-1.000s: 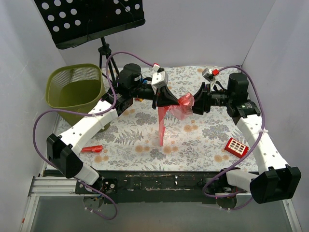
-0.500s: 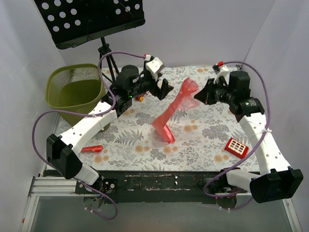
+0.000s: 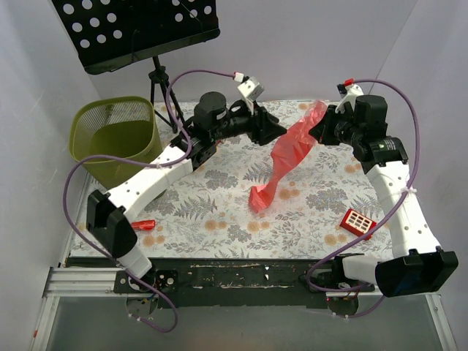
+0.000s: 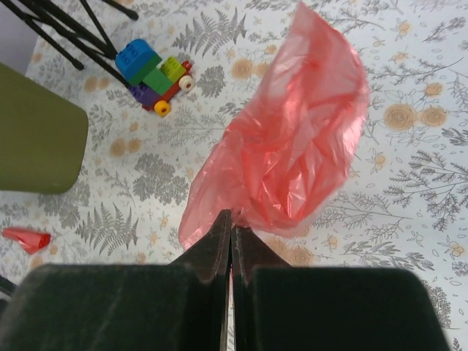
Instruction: Put the trash bags into the trash bin
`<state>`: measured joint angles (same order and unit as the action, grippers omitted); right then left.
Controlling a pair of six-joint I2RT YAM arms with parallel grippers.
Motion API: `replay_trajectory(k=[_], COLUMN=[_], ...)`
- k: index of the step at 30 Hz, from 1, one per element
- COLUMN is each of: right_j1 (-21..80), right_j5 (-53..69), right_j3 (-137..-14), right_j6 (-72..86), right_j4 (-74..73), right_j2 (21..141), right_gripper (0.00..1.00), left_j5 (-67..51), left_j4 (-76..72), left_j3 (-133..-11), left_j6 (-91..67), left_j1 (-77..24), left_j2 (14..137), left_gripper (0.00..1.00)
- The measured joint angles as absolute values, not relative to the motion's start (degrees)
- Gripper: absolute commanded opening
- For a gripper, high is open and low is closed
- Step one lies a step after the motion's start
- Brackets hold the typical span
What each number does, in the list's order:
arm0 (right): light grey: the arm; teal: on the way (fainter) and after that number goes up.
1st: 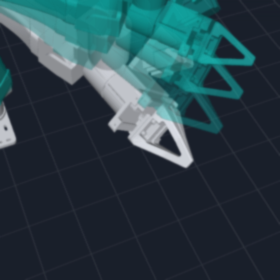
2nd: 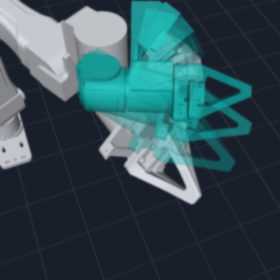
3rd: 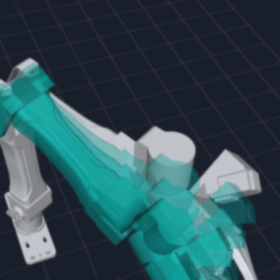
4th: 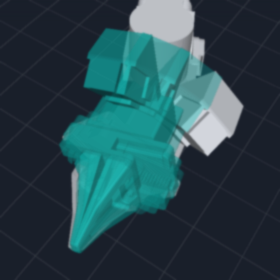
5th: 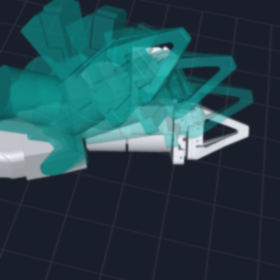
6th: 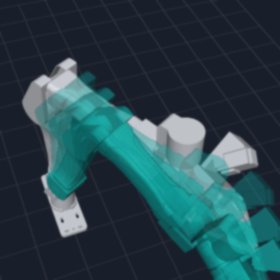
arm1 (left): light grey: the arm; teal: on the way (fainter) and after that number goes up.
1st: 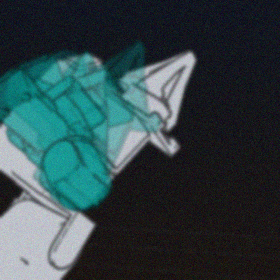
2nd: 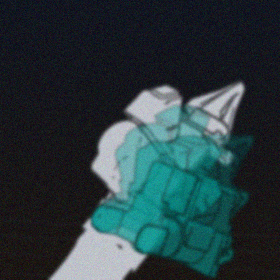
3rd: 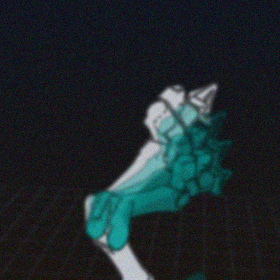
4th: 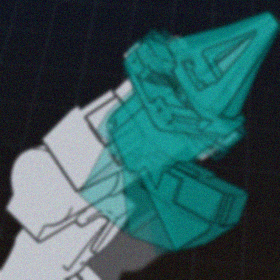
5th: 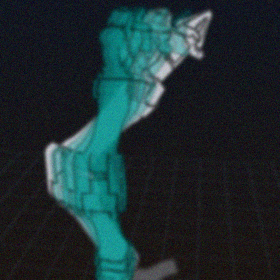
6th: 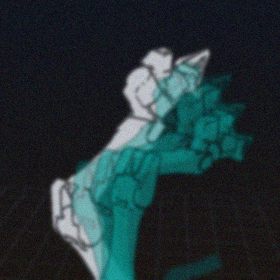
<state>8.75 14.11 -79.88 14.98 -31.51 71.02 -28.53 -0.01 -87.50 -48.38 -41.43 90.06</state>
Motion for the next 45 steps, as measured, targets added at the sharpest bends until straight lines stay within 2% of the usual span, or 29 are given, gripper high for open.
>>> replay_trajectory(k=[1,7,14,17,22,28,30,31,32,33,45], right_j1=[8.8,8.8,9.0,9.1,9.0,9.0,9.0,9.0,9.0,9.0,9.5], right_j5=[14.6,20.3,28.1,31.2,33.7,34.3,34.5,34.5,34.6,34.9,40.0], right_j3=[-78.8,-75.7,-75.4,-75.0,-73.9,-73.2,-73.2,-73.2,-73.2,-73.2,-73.4], right_j6=[14.6,10.5,4.9,2.7,-0.4,-2.8,-3.6,-4.0,-4.6,-4.9,-8.9], right_j4=[-31.6,-30.9,-29.5,-29.5,-29.5,-29.6,-29.7,-29.8,-29.9,-30.0,-34.3], right_j2=[70.6,67.9,65.7,65.0,64.2,64.2,64.2,64.2,64.2,64.2,64.2], right_gripper=[0.01,0.01,0.01,0.01,0.01,0.01,0.01,0.01,0.01,0.01,0.01], left_j5=[-28.7,-31.0,-40.7,-43.6,-47.0,-49.1,-50.1,-50.3,-50.4,-50.2,-51.7], left_j4=[-1.0,-3.2,1.3,2.7,3.9,5.1,5.2,5.2,5.1,4.9,-2.6], left_j3=[-88.9,-96.3,-104.5,-105.3,-106.8,-106.8,-106.8,-106.8,-106.7,-106.6,-102.1], left_j6=[-49.8,-52.7,-45.6,-44.1,-44.2,-45.5,-46.0,-46.1,-46.3,-46.3,-54.2], left_j1=[-41.4,-41.1,-41.0,-41.0,-41.0,-41.1,-41.1,-41.1,-41.1,-41.0,-38.5], left_j2=[92.0,101.7,108.4,109.3,111.2,111.5,111.5,111.5,111.5,111.5,112.2], left_gripper=[0.55,0.63,0.67,0.65,0.55,0.29,0.31,0.45,0.53,0.55,0.43])
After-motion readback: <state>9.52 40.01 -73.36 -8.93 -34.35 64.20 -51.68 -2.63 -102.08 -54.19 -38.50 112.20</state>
